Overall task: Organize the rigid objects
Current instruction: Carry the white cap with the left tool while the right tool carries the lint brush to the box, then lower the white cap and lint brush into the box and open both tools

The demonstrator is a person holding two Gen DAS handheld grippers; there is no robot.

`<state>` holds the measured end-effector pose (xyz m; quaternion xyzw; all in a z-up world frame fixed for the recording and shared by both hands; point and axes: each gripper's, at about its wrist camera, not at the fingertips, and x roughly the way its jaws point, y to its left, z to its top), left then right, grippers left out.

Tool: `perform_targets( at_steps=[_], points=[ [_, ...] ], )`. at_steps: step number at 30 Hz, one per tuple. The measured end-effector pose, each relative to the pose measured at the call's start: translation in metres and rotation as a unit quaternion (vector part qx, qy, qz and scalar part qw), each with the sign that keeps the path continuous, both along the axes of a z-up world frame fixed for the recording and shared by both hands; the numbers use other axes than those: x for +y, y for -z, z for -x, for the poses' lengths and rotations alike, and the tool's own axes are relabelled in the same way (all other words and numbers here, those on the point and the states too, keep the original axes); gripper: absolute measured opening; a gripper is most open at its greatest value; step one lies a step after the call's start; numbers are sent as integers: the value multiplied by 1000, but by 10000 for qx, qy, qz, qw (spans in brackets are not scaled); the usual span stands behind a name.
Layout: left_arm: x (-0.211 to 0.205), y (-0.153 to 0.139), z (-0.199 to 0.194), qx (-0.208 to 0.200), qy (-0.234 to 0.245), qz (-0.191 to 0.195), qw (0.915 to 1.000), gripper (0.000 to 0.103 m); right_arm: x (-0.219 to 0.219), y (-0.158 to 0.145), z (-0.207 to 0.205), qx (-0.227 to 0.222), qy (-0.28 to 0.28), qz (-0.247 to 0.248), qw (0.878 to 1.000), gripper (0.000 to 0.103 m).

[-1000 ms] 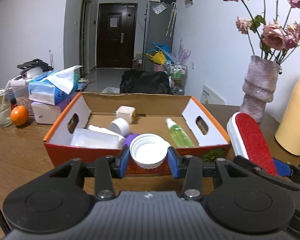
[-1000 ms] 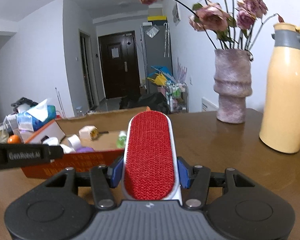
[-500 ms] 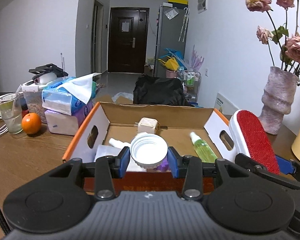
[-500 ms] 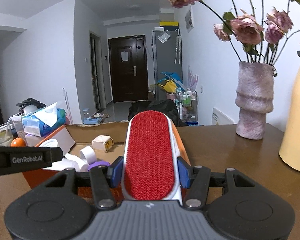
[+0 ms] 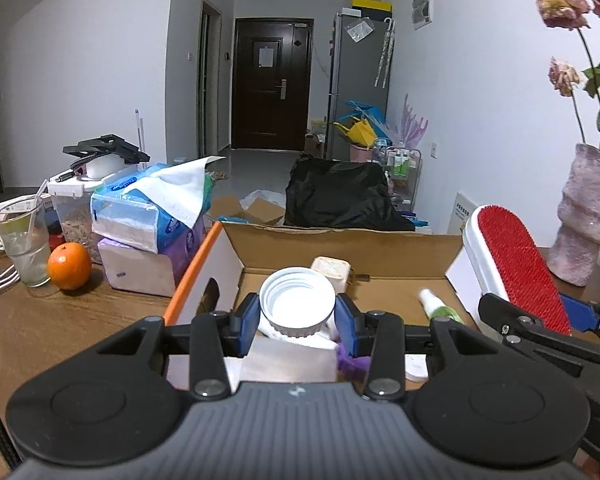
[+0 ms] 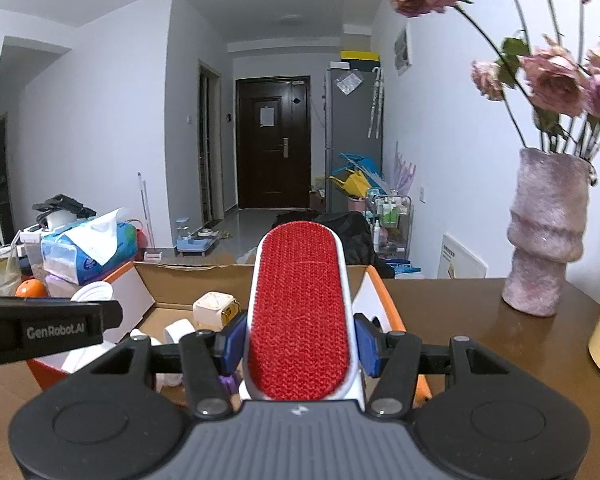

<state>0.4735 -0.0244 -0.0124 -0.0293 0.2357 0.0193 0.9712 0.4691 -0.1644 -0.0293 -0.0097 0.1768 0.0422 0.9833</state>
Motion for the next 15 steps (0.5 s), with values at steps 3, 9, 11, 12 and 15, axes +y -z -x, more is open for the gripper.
perform_targets(
  at_steps=[3, 9, 11, 12, 15],
  points=[
    [4, 1, -10, 5, -47, -42, 10000, 41, 4, -1, -11, -13, -67, 41, 10000, 55],
    [8, 5, -34, 32, -113, -151, 9998, 41, 14, -2, -39, -21, -235, 206, 9995, 55],
    [10, 6, -43, 51, -145, -183, 9997, 41, 16, -2, -49, -29, -279, 266, 9993, 55],
    [11, 7, -47, 67, -158, -184, 9997, 41, 17, -3, -54, -19, -305, 299, 9991, 55],
    [14, 10, -56, 120, -177, -185, 9996, 41, 21, -2, -65, -2, -322, 499, 9982, 55]
  ],
)
